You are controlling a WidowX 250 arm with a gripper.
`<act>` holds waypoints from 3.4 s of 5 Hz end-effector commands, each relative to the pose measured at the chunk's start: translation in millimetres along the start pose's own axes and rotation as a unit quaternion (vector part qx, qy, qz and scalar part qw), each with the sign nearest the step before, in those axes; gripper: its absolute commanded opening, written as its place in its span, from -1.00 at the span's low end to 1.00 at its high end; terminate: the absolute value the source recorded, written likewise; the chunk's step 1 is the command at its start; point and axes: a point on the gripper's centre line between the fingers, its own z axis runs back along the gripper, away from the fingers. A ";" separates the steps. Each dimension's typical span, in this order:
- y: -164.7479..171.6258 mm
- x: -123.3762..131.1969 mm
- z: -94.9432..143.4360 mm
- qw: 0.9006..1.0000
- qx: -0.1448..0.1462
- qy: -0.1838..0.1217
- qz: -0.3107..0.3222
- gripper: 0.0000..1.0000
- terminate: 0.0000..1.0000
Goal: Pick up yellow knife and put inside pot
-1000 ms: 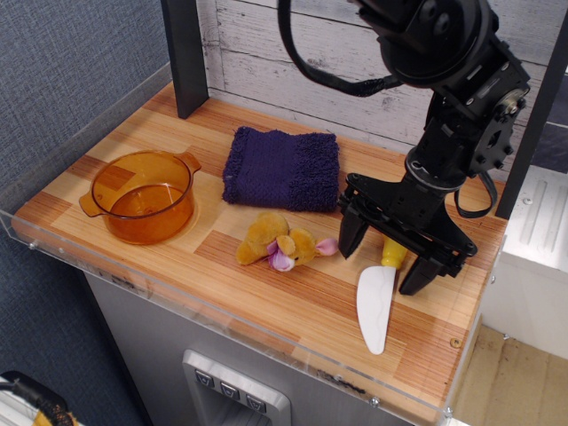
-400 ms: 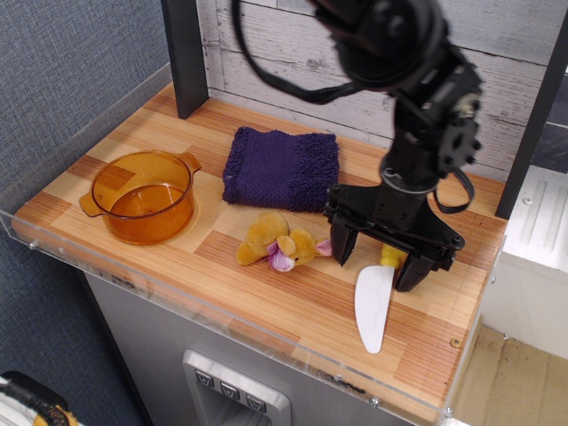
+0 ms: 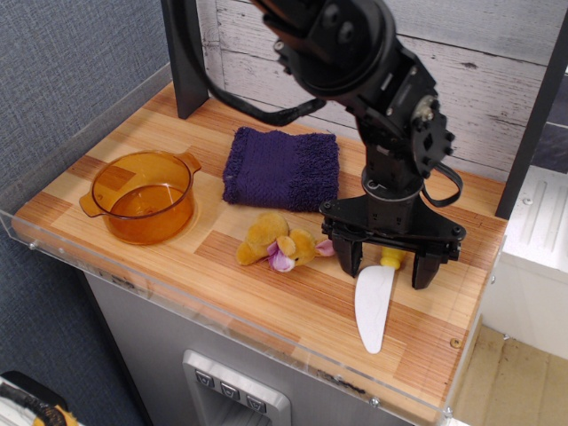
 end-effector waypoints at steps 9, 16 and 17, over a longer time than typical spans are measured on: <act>-23.4 26.8 175.3 0.938 0.198 -0.233 -0.166 -1.00 -1.00; 179.2 38.0 133.4 0.965 0.235 -0.111 0.018 -1.00 -1.00; 193.1 41.1 127.4 0.967 0.236 -0.099 0.015 -1.00 -1.00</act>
